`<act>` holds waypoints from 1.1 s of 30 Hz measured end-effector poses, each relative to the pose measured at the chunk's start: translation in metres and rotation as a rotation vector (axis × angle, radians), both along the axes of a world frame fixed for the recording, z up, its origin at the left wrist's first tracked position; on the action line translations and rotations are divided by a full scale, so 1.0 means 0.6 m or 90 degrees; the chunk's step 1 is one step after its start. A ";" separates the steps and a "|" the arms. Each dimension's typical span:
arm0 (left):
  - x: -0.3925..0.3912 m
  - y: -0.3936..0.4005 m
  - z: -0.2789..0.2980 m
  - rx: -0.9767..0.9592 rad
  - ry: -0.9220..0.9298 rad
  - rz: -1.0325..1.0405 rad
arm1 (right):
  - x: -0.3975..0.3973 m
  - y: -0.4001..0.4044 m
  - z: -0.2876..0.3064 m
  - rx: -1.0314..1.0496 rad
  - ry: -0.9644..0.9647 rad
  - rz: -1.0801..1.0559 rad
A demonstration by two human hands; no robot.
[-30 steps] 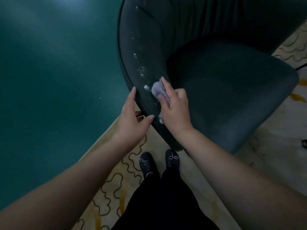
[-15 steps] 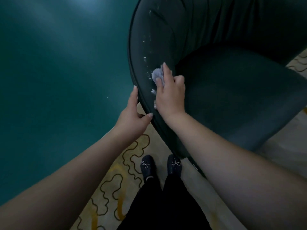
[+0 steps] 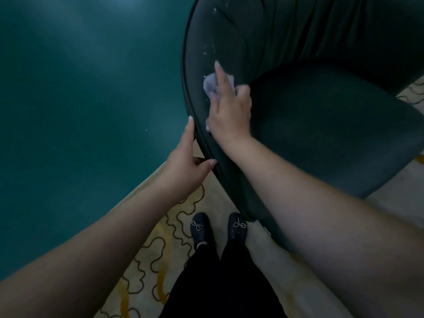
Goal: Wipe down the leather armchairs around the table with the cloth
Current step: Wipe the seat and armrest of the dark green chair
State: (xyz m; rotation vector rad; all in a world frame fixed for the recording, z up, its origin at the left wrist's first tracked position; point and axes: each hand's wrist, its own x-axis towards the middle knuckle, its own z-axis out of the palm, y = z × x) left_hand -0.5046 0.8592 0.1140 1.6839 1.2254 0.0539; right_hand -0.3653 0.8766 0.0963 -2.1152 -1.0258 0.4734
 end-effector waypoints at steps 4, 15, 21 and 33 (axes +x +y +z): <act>0.003 0.009 0.005 -0.025 -0.015 0.004 | 0.027 0.007 -0.001 -0.013 0.118 0.061; 0.000 0.043 0.010 -0.020 -0.052 0.012 | 0.071 -0.065 -0.002 -0.073 0.103 0.118; 0.016 0.077 0.014 0.017 -0.007 -0.032 | 0.045 -0.027 -0.012 0.006 -0.061 0.095; 0.021 0.081 0.008 0.054 0.044 -0.063 | 0.028 0.004 -0.017 0.125 0.132 0.123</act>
